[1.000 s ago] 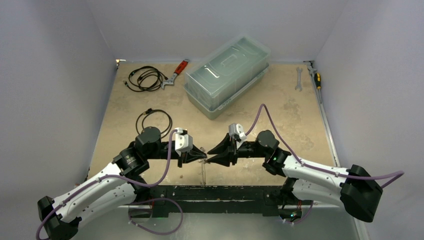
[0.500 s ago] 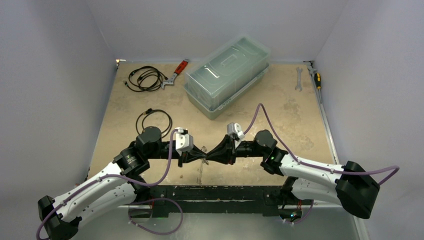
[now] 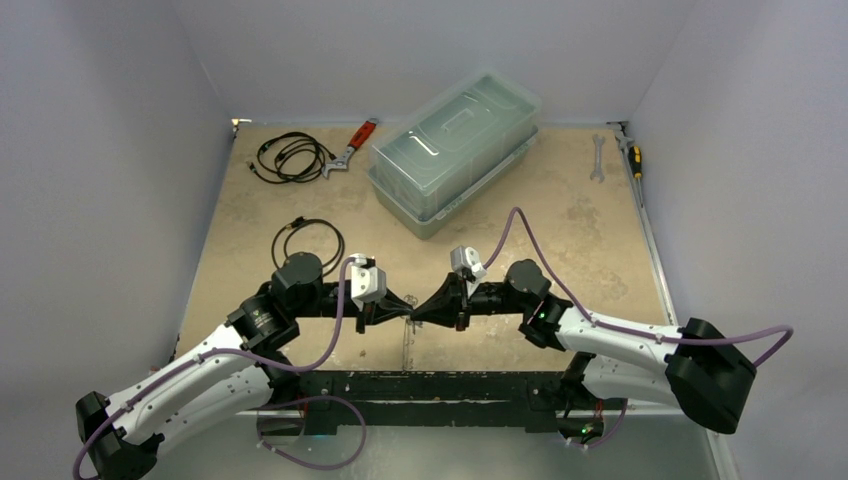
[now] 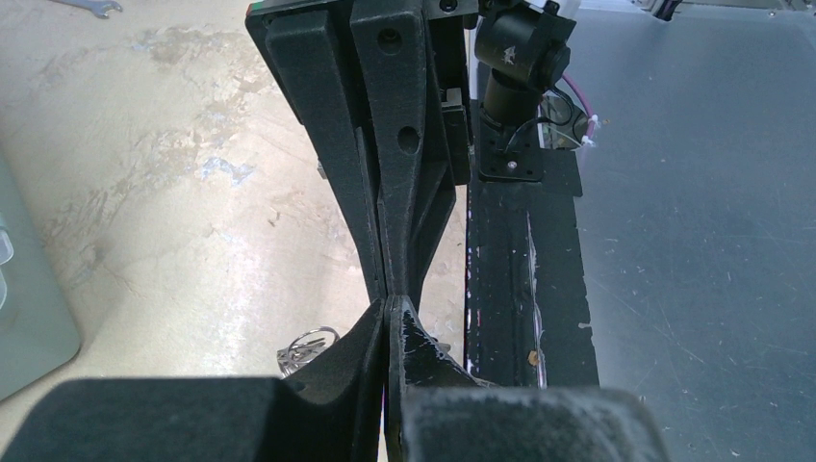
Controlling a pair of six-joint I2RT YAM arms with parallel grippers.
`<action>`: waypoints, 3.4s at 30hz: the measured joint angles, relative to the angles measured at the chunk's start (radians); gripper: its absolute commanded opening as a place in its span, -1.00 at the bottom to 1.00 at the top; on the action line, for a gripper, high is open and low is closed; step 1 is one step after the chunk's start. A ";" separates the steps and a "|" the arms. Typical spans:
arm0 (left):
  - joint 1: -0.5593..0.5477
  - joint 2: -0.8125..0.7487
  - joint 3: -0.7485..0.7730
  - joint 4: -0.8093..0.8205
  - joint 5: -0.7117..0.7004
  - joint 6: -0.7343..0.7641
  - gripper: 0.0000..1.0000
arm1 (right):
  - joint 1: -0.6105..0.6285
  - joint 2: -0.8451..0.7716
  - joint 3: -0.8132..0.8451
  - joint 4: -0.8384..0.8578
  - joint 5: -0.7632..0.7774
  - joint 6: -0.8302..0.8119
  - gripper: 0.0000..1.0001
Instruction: Put the keys on the keyring
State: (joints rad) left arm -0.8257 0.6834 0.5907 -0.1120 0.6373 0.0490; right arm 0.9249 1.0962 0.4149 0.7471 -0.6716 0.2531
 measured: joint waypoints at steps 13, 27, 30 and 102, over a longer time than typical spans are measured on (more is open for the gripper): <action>0.001 0.028 0.134 -0.156 -0.053 0.106 -0.18 | 0.005 -0.124 0.076 -0.264 0.076 -0.115 -1.00; -0.031 0.261 0.360 -0.460 -0.021 0.285 -0.47 | 0.019 -0.168 0.140 -0.463 0.132 -0.213 -1.00; -0.032 0.287 0.385 -0.490 -0.031 0.297 -0.47 | 0.027 -0.171 0.142 -0.481 0.132 -0.220 -1.00; -0.038 -0.030 0.012 0.156 0.006 0.020 -1.00 | 0.050 -0.347 0.068 -0.302 0.187 -0.180 -0.29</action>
State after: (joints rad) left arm -0.8639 0.6537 0.6029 0.0441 0.6437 0.0689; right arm 0.9752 0.7490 0.4824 0.4450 -0.4843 0.0734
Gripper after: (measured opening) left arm 0.007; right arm 0.396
